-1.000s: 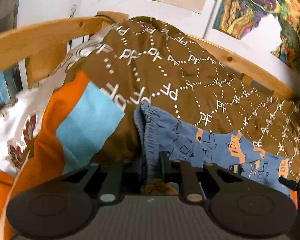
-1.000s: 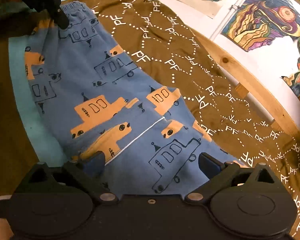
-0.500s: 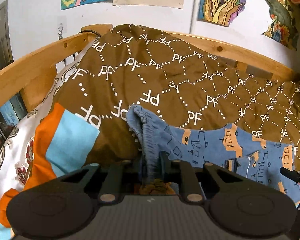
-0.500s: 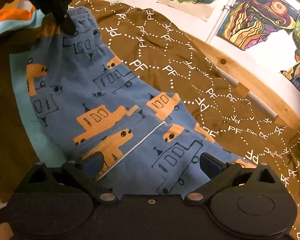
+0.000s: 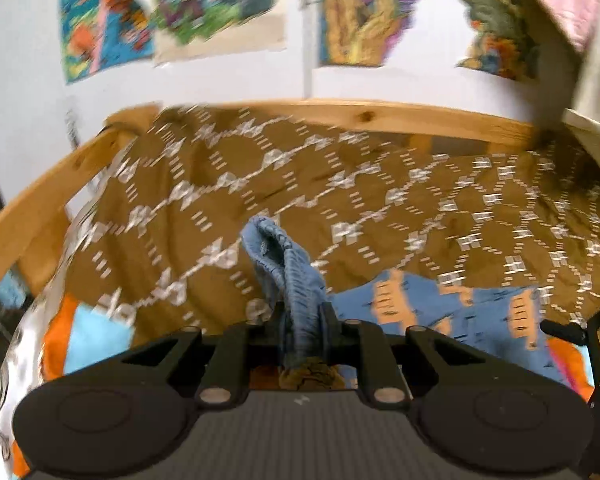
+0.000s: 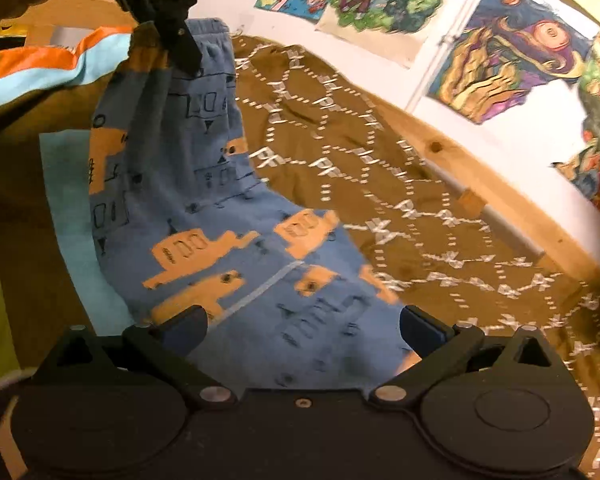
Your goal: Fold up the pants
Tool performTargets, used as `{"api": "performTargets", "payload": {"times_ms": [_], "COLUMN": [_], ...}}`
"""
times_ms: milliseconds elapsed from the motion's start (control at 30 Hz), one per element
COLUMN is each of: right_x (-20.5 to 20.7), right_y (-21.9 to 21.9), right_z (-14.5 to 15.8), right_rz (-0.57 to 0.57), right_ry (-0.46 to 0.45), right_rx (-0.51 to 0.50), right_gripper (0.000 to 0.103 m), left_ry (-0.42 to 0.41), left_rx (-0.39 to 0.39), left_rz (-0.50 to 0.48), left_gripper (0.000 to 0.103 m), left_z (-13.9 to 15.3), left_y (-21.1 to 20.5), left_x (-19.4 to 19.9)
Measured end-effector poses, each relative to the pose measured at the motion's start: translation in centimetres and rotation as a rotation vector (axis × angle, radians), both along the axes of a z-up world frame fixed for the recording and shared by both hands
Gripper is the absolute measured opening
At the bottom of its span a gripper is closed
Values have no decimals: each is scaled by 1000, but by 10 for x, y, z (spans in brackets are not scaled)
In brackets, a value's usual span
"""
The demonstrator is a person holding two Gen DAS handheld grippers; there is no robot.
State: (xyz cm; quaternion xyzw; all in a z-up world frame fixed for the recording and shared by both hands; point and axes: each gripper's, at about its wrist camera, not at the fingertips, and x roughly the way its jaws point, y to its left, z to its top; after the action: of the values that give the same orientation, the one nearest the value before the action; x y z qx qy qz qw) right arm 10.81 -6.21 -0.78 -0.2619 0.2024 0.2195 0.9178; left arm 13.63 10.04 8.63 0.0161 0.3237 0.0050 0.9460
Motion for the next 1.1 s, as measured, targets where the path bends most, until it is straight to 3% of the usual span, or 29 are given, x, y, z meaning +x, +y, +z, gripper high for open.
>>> {"api": "performTargets", "payload": {"times_ms": [167, 367, 533, 633, 667, 733, 767, 800, 933, 1100], "right_x": [-11, -18, -5, 4, 7, 11, 14, 15, 22, 25], "right_y": [-51, -95, -113, -134, -142, -156, -163, -168, -186, -202], "right_z": [17, 11, 8, 9, 8, 5, 3, 1, -3, 0], "right_rz": [-38, -156, -229, -280, -299, -331, -346, -361, -419, -412], "right_ry": [7, 42, 29, 43, 51, 68, 76, 81, 96, 148], "right_rx": [27, 100, 54, 82, 97, 116, 122, 124, 161, 405], "right_gripper": [102, 102, 102, 102, 102, 102, 102, 102, 102, 102], "left_ry": [-20, 4, 18, 27, 30, 65, 79, 70, 42, 33], "left_rx": [24, 46, 51, -11, -73, -209, -254, -267, -192, -53], "left_rz": [-115, -223, -309, -389, -434, -504, -517, -513, -522, -565], "left_gripper": [18, 18, 18, 20, 24, 53, 75, 80, 80, 80], "left_z": [11, 1, -11, -27, -36, -52, -61, -67, -89, -107], "left_y": [-49, -99, -141, -162, -165, -165, -165, -164, -163, -168], "left_x": [3, 15, 22, 27, 29, 33, 33, 30, 15, -4]}}
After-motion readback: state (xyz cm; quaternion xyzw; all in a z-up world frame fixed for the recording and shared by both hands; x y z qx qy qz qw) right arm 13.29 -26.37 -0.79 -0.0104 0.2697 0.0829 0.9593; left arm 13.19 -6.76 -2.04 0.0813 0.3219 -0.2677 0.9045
